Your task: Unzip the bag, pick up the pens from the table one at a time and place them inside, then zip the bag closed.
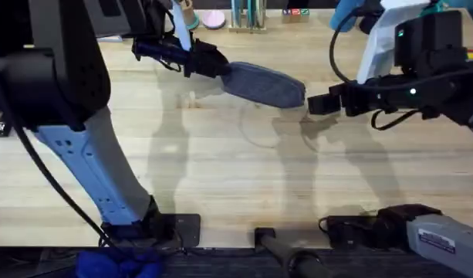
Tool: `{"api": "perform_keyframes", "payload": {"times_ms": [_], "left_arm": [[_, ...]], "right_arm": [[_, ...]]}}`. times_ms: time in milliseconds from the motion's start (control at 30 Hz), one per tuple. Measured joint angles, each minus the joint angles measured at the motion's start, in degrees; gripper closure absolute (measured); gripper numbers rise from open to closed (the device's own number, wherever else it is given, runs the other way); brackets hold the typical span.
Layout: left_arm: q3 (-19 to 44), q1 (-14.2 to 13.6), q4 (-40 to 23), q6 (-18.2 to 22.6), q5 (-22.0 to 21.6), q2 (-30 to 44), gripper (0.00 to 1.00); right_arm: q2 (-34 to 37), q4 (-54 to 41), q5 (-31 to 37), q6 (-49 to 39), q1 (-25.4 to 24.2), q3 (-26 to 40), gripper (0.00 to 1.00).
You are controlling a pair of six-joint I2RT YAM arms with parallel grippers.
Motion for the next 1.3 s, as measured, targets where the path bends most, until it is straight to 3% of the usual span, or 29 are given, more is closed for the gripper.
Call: {"api": "perform_keyframes", "payload": {"times_ms": [400,433,500,567,667,700,1300], "left_arm": [[0.0,0.11,-1.06,0.01,-0.02,0.01,0.955],[0.0,0.11,-1.22,-0.07,-0.02,0.01,0.89],[0.0,0.16,-1.77,-0.16,-0.31,0.0,0.645],[0.0,0.35,-1.99,-0.31,-0.96,0.0,0.463],[0.0,0.74,-1.97,-0.28,-1.63,0.0,0.092],[0.0,0.84,-2.1,-0.52,-1.82,0.0,0.03],[0.0,0.98,-5.02,-1.55,-2.14,0.02,0.007]], "right_arm": [[-3.96,-4.0,0.0,0.44,0.0,0.41,0.006],[-4.24,-4.51,0.0,0.46,0.0,0.69,0.005],[-4.85,-4.9,0.0,0.45,0.0,1.31,0.005],[-5.4,-4.98,0.0,0.46,0.0,2.02,0.005],[-5.99,-6.01,0.0,0.46,0.0,3.39,0.005],[-6.09,-6.55,0.0,0.46,0.0,3.86,0.005],[-6.15,-8.15,0.0,0.44,0.0,6.36,0.005]]}}
